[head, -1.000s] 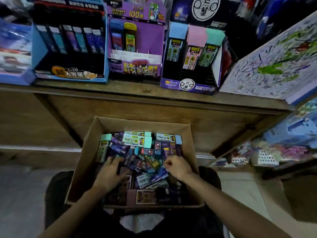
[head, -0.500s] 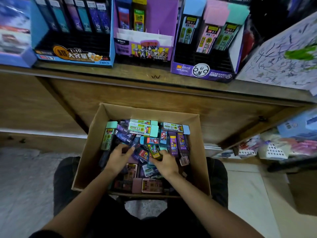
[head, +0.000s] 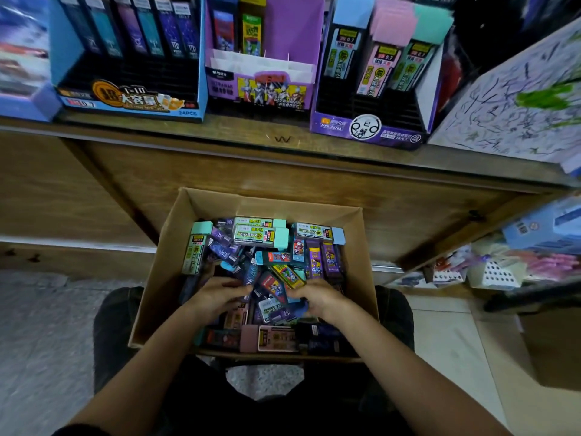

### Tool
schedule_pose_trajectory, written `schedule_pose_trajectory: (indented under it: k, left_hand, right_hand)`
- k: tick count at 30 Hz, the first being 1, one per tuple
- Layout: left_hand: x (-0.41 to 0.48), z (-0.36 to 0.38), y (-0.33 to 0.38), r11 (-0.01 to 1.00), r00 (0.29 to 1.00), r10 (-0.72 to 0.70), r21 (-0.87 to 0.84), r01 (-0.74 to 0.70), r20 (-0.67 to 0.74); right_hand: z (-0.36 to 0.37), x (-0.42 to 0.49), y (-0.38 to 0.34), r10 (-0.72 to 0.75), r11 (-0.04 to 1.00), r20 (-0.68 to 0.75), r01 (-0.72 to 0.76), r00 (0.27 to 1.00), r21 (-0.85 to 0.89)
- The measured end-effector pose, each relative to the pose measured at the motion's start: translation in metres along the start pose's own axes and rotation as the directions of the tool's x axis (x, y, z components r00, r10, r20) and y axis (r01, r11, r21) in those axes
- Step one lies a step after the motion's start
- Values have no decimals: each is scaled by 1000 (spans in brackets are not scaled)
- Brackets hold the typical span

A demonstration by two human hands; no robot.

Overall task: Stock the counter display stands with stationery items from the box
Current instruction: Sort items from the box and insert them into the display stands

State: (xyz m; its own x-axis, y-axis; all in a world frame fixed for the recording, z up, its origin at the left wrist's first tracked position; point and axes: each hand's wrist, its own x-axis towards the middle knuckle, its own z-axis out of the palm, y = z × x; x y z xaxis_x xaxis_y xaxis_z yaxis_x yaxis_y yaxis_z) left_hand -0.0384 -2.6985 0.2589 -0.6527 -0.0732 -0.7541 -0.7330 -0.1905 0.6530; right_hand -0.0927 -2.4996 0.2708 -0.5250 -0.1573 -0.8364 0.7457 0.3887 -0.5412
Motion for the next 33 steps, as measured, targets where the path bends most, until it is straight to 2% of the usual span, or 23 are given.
schedule_pose_trajectory:
  k: [4,8,11,14,17,21,24,26,30,33]
  left_hand:
    - [-6,-3,0,998,997,-60,-15,60,49]
    - [-12,-12,0,992,994,-93,88,87,60]
    - [-24,-28,6,986,988,-103,144,86,113]
    - [-35,-40,13,989,981,-71,141,46,180]
    - [-43,-33,21,998,981,31,44,-40,192]
    - [-47,-6,34,987,977,130,-118,-111,169]
    - [-54,19,45,975,958,164,-189,-120,235]
    - [-58,33,53,961,943,202,-240,-138,263]
    - [-62,47,69,903,935,291,-382,-198,202]
    - [-67,49,74,889,921,336,-389,-242,196]
  right_hand:
    - [-10,-7,6,-16,999,-9,16,1000,39]
    - [-22,-18,12,-80,997,16,80,997,21]
    - [-34,-28,16,-160,984,12,161,987,-76]
    - [-44,-40,17,-223,959,1,219,975,-180]
    - [-50,-49,18,-283,944,-10,277,959,-178]
    - [-42,-64,8,-430,902,-36,428,902,-53]
    - [-27,-73,-6,-518,849,-71,523,852,78]
    - [-16,-76,-15,-547,819,-92,555,832,146]
    - [-1,-79,-23,-597,758,-110,603,795,248]
    - [7,-82,-26,-624,735,-96,624,775,265]
